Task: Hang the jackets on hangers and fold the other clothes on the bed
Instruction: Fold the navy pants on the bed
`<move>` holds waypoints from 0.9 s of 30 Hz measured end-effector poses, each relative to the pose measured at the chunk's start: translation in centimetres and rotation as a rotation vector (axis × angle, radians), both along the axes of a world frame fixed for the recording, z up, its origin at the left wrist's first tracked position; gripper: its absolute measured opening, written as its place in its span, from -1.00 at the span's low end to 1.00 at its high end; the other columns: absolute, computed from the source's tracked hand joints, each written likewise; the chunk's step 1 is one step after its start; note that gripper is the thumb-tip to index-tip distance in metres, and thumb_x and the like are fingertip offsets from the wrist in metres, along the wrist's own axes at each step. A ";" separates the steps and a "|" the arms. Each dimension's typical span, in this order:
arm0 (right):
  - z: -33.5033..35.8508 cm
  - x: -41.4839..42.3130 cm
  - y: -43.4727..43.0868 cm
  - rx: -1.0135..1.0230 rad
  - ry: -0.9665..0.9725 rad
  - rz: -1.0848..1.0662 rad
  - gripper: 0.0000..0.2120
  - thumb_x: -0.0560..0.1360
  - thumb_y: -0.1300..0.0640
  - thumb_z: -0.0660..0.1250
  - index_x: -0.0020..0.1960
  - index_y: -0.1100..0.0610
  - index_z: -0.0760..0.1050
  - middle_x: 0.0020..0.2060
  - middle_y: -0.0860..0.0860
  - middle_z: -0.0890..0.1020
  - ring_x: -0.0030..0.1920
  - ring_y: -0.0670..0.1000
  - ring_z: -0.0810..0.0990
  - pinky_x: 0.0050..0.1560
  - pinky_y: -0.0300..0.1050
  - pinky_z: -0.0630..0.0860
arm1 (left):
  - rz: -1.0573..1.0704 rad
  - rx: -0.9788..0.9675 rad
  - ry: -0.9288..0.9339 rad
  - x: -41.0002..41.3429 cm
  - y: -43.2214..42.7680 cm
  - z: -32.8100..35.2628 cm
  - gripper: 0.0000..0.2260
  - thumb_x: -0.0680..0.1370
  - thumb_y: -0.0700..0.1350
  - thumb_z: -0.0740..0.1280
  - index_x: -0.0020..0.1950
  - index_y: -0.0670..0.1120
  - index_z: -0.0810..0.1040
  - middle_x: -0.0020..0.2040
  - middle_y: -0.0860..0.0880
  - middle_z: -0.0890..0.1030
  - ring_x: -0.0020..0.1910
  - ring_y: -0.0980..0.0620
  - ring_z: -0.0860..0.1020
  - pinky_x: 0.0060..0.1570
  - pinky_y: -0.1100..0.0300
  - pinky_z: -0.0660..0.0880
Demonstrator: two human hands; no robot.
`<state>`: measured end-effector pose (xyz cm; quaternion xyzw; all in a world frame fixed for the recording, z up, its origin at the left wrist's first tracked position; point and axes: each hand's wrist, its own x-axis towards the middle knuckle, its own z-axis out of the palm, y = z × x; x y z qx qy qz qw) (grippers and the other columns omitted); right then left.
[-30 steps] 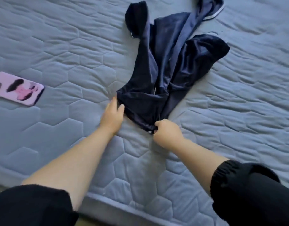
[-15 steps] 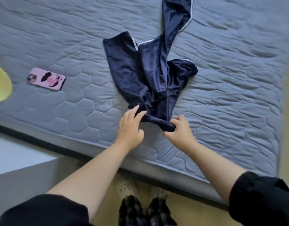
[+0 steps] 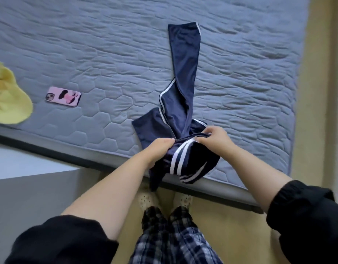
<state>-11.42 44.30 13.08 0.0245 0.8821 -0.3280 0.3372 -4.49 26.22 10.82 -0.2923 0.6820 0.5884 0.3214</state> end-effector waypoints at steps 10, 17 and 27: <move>2.2 2.2 2.4 -0.291 -0.122 -0.131 -0.75 0.55 0.16 0.28 -0.23 0.30 0.49 -0.34 0.10 0.41 -0.28 0.00 0.36 -0.26 -0.12 0.26 | -0.572 -0.411 0.331 1.0 4.0 2.2 -0.47 0.39 0.14 0.44 0.32 0.02 0.45 0.22 -0.03 0.56 0.23 -0.06 0.47 0.20 0.01 0.43; 3.4 0.8 4.7 0.092 -0.102 0.393 -0.91 0.33 0.20 0.43 -0.26 0.11 0.51 -0.37 -0.01 0.53 -0.26 -0.02 0.55 -0.32 -0.18 0.40 | -0.425 -0.711 0.516 0.7 4.1 3.0 -0.95 0.44 -0.15 0.30 -0.12 -0.11 0.51 -0.10 -0.14 0.61 -0.06 -0.23 0.53 -0.20 0.05 0.34; 2.2 -2.2 4.6 0.392 0.084 0.100 -0.84 0.46 0.22 0.20 -0.03 0.19 0.52 -0.12 0.20 0.60 -0.14 0.21 0.53 -0.20 -0.10 0.36 | 0.196 -0.857 0.416 -5.6 -0.1 5.5 -0.73 0.44 -0.30 0.21 0.05 -0.10 0.58 0.08 -0.16 0.55 0.04 -0.22 0.51 -0.09 0.12 0.35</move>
